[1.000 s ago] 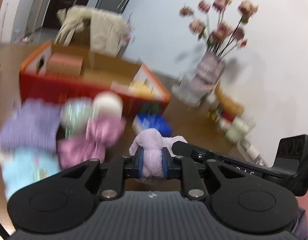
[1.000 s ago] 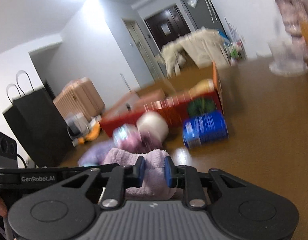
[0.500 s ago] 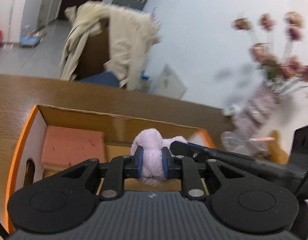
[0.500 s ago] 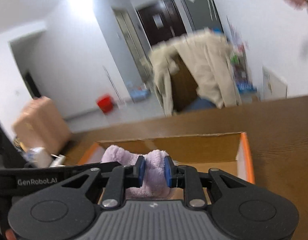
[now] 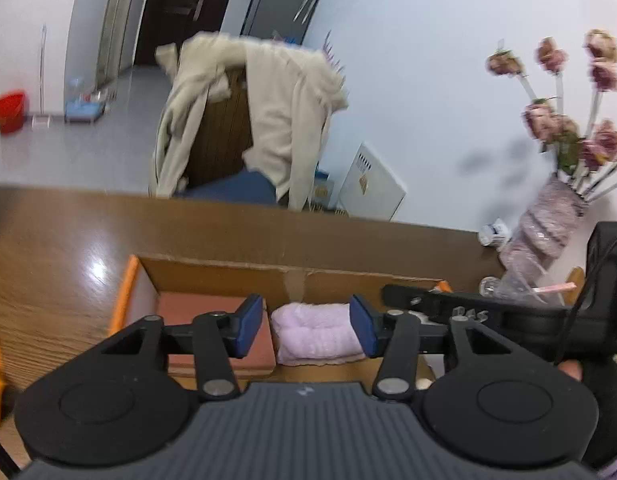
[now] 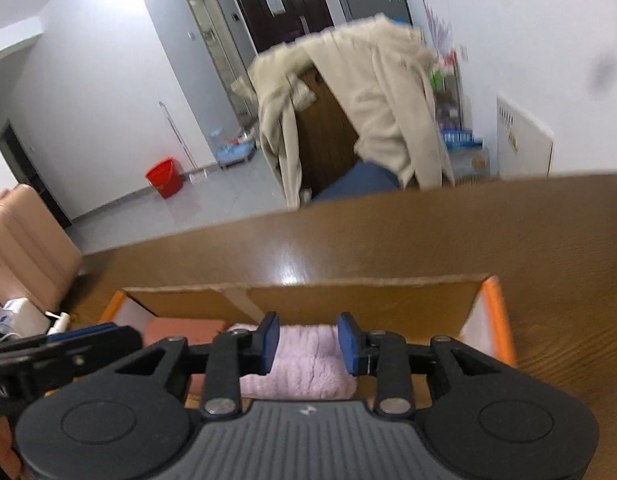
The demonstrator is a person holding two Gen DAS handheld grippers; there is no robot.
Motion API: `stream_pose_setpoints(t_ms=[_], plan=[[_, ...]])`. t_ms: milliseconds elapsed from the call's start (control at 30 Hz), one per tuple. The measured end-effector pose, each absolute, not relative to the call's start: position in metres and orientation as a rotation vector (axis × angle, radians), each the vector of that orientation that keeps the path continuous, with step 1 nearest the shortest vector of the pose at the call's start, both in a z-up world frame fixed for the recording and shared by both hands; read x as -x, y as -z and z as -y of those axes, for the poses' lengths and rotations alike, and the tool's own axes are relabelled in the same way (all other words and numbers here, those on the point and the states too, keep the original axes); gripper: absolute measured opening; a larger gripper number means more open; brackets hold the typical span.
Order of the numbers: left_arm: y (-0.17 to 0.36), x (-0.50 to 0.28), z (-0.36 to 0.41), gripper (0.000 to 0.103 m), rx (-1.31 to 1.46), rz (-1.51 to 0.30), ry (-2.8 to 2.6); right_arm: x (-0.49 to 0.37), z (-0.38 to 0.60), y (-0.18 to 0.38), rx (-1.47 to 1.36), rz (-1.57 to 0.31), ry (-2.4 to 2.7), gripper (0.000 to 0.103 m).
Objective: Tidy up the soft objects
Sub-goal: 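Place the pink towel in the box beside the sponge block, release, then move both grippers back toward the purple cloth pouch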
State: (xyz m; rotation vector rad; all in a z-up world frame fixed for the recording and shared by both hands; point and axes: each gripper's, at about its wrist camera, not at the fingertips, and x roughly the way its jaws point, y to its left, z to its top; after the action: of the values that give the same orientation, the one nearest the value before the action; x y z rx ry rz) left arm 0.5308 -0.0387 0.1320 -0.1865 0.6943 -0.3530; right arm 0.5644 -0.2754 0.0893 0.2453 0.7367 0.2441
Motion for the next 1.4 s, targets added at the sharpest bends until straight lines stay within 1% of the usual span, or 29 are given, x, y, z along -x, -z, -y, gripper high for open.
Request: stream_pose_setpoints(t_ms=[33,100,133,167,300,433,500,567,633,667,700,733,833,867,933,1067,1233,1400], plan=[[-0.142,-0.519,0.036,0.054,0.171,-0.674,0.352,-0.555,0.279,-0.100,-0.234,-0.719,-0.255,0.033],[-0.160,-0.495,0.034,0.060,0.136,-0.641,0.351,-0.529,0.287,-0.121,-0.201,-0.679,-0.266,0.037],[-0.168,-0.483,0.032,0.061,0.122,-0.625,0.349,-0.514,0.289,-0.133,-0.179,-0.656,-0.268,0.040],[-0.175,-0.471,0.030,0.063,0.110,-0.609,0.345,-0.499,0.292,-0.142,-0.159,-0.635,-0.274,0.040],[-0.200,-0.415,0.018,0.074,0.069,-0.548,0.335,-0.435,0.306,-0.175,-0.108,-0.557,-0.283,0.046],[-0.211,-0.363,0.009,0.078,0.040,-0.504,0.331,-0.372,0.313,-0.196,-0.057,-0.474,-0.274,0.052],[-0.210,-0.334,0.004,0.084,0.024,-0.476,0.329,-0.339,0.315,-0.200,-0.039,-0.430,-0.275,0.056],[-0.205,-0.306,0.000,0.085,0.011,-0.450,0.320,-0.307,0.315,-0.201,-0.029,-0.390,-0.281,0.057],[-0.196,-0.274,-0.005,0.087,-0.006,-0.420,0.320,-0.279,0.313,-0.196,-0.025,-0.361,-0.288,0.058],[-0.190,-0.258,-0.008,0.091,-0.013,-0.403,0.314,-0.263,0.311,-0.191,-0.019,-0.344,-0.290,0.059],[-0.182,-0.238,-0.010,0.096,-0.022,-0.381,0.310,-0.248,0.309,-0.186,-0.009,-0.327,-0.296,0.061],[-0.175,-0.222,-0.012,0.097,-0.026,-0.365,0.306,-0.232,0.306,-0.180,0.005,-0.312,-0.302,0.064],[-0.150,-0.176,-0.021,0.098,-0.033,-0.342,0.303,-0.186,0.293,-0.158,0.053,-0.269,-0.303,0.068],[-0.141,-0.161,-0.024,0.100,-0.028,-0.333,0.306,-0.172,0.288,-0.150,0.068,-0.256,-0.306,0.069],[-0.125,-0.135,-0.033,0.101,-0.003,-0.331,0.300,-0.143,0.279,-0.131,0.087,-0.240,-0.304,0.073],[-0.096,-0.090,-0.052,0.101,0.094,-0.347,0.276,-0.096,0.264,-0.094,0.066,-0.256,-0.313,0.076],[-0.085,-0.079,-0.063,0.102,0.097,-0.365,0.255,-0.077,0.244,-0.073,0.063,-0.313,-0.386,0.076],[-0.068,-0.097,-0.066,0.102,0.131,-0.411,0.246,-0.089,0.231,-0.062,0.049,-0.348,-0.413,0.075]])
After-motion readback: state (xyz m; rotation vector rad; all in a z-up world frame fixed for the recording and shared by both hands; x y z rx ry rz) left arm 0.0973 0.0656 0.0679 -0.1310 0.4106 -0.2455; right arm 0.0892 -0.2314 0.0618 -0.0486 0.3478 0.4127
